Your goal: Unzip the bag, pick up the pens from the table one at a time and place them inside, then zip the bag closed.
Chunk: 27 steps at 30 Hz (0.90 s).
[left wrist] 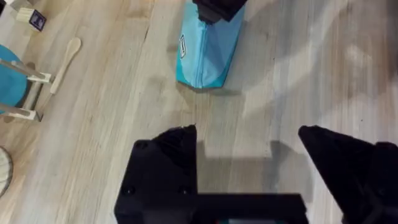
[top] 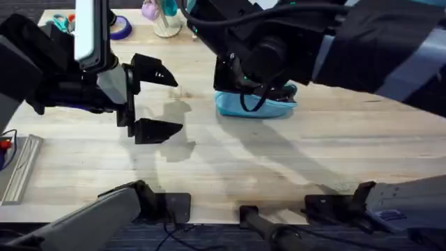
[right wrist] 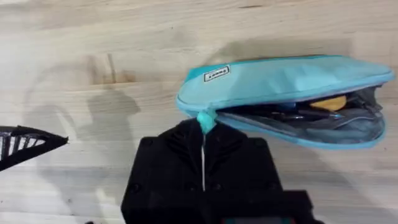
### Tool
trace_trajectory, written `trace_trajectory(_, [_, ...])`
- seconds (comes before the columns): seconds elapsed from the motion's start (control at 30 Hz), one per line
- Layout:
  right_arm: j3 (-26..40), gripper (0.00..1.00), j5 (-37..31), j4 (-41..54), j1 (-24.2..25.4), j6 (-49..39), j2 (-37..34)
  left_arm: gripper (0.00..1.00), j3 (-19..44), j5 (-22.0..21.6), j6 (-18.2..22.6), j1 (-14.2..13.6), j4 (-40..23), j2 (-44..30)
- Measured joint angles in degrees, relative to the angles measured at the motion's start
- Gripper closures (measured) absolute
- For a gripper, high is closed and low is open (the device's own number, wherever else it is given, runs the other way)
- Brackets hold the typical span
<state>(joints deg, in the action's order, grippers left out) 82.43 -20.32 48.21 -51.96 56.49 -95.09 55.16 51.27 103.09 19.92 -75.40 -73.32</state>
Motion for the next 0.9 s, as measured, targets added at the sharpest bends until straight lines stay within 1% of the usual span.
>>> trace_trajectory(0.13, [0.00,0.969,0.00,0.00,0.00,0.00,0.00,0.007,0.00,0.00,0.00,0.00,0.17,0.00])
trace_trajectory(0.27, [0.00,0.969,0.00,0.00,0.00,0.00,0.00,0.008,0.00,0.02,0.24,0.00,4.46,-0.02])
trace_trajectory(0.37, [0.00,0.969,0.00,0.00,0.00,0.00,-0.02,0.007,0.00,0.02,0.28,0.00,6.02,-0.02])
trace_trajectory(0.73, [0.00,0.969,-0.02,0.00,0.00,0.00,0.00,0.007,0.00,0.06,0.31,0.00,6.20,-0.02])
trace_trajectory(0.9, [0.00,0.969,-0.02,0.00,0.00,0.00,-0.02,0.007,0.00,0.88,0.44,0.00,6.23,0.00])
